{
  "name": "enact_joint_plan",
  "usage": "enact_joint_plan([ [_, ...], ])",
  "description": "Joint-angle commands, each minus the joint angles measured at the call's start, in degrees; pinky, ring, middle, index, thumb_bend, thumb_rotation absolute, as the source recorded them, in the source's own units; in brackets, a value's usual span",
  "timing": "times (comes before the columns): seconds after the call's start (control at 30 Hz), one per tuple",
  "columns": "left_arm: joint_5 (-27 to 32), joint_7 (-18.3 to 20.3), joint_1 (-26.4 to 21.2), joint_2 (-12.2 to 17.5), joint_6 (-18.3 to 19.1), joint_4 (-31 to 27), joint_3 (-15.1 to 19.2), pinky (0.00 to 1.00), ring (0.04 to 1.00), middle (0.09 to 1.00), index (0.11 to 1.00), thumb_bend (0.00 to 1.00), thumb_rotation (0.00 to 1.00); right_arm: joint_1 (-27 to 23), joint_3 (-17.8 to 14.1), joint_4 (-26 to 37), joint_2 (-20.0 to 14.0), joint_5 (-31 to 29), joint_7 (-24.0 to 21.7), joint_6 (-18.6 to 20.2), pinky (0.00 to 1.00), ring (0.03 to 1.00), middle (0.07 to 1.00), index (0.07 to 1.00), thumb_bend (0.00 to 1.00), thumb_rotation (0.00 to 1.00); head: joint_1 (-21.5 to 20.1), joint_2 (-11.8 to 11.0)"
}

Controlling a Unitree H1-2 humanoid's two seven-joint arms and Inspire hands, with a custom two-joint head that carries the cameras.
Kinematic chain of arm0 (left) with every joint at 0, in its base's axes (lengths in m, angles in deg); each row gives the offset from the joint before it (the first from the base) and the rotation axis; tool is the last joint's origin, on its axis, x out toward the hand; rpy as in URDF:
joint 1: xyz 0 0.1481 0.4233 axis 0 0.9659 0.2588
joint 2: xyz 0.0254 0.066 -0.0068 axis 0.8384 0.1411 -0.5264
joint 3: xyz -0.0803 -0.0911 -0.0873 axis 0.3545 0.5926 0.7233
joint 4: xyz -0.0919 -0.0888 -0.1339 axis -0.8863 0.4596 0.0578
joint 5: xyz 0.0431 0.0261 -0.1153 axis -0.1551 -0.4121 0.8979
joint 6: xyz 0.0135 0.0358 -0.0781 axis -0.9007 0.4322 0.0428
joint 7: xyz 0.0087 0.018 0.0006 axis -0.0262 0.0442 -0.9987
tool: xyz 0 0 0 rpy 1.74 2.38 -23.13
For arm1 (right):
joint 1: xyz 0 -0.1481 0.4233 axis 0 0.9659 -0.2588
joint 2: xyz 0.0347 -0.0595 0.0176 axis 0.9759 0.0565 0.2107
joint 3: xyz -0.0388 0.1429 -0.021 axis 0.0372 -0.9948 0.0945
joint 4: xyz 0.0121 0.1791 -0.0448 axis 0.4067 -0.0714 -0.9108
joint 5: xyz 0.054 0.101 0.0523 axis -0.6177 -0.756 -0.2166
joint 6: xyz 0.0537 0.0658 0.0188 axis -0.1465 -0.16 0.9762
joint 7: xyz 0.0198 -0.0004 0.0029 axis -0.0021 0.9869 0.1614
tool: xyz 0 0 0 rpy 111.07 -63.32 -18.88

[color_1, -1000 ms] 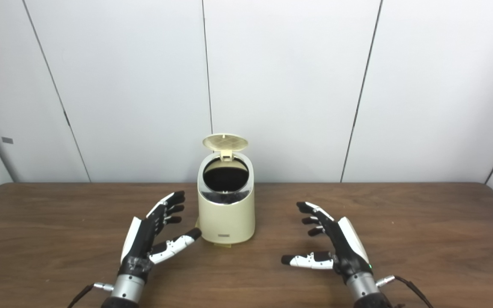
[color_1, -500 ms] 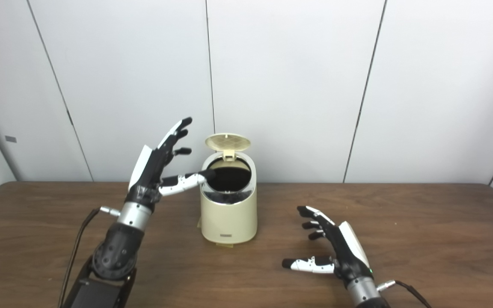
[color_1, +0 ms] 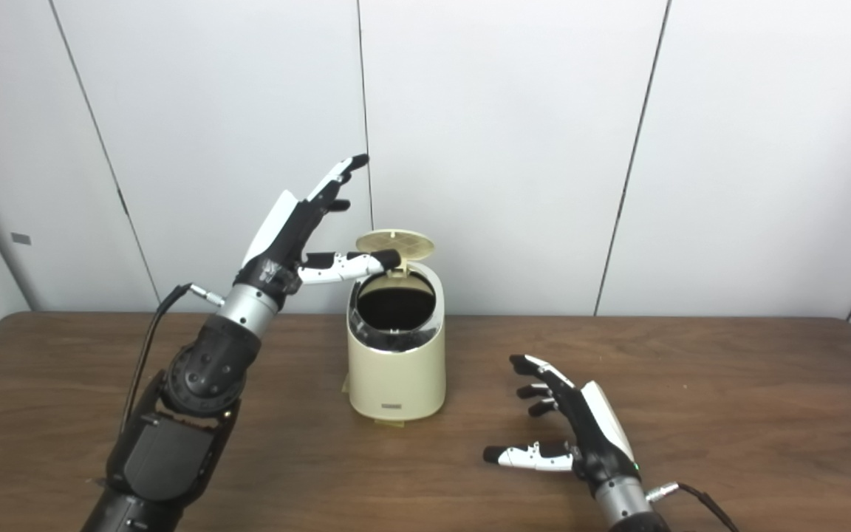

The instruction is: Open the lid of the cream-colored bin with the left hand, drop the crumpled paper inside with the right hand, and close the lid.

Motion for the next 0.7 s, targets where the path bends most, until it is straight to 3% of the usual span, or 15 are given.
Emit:
enact_joint_plan([
  [0.0,-2.33,0.30,-3.34,2.14,-1.02,-1.52,-0.69,0.88,0.975,0.965,0.929,0.96,0.59,-2.10,-0.30,2.13,-0.15,0.08,0.34,-0.26,0.60,0.731,0.829,0.829,0.82,0.19,-0.06,0.09],
  [0.07,-4.45,0.83,-3.40,3.44,-0.99,-1.82,-1.87,0.85,0.961,0.927,0.888,0.96,0.66,-2.14,-0.34,2.14,-0.04,-0.07,0.26,-0.06,0.60,0.730,0.830,0.832,0.82,0.18,-0.15,0.16],
  [0.2,-6.85,3.18,-3.26,5.38,-0.05,-2.99,-3.54,0.92,0.997,0.876,0.831,0.99,0.71,-2.18,-0.26,2.13,0.22,0.07,0.28,0.53,0.60,0.725,0.831,0.832,0.82,0.19,-0.39,0.24],
  [0.33,-9.38,4.48,-3.10,6.80,-0.21,-3.63,-4.92,0.99,1.000,0.852,0.782,0.98,0.72,-2.14,-0.14,1.93,0.40,0.56,0.72,0.75,0.64,0.765,0.839,0.827,0.83,0.20,-0.60,0.35],
  [0.67,-14.17,4.62,-2.64,8.64,-2.53,-4.46,-6.98,1.00,1.000,0.768,0.732,0.96,0.66,-1.98,-0.18,2.75,0.86,2.03,1.09,2.58,0.66,0.783,0.849,0.833,0.82,0.23,-0.86,0.52],
])
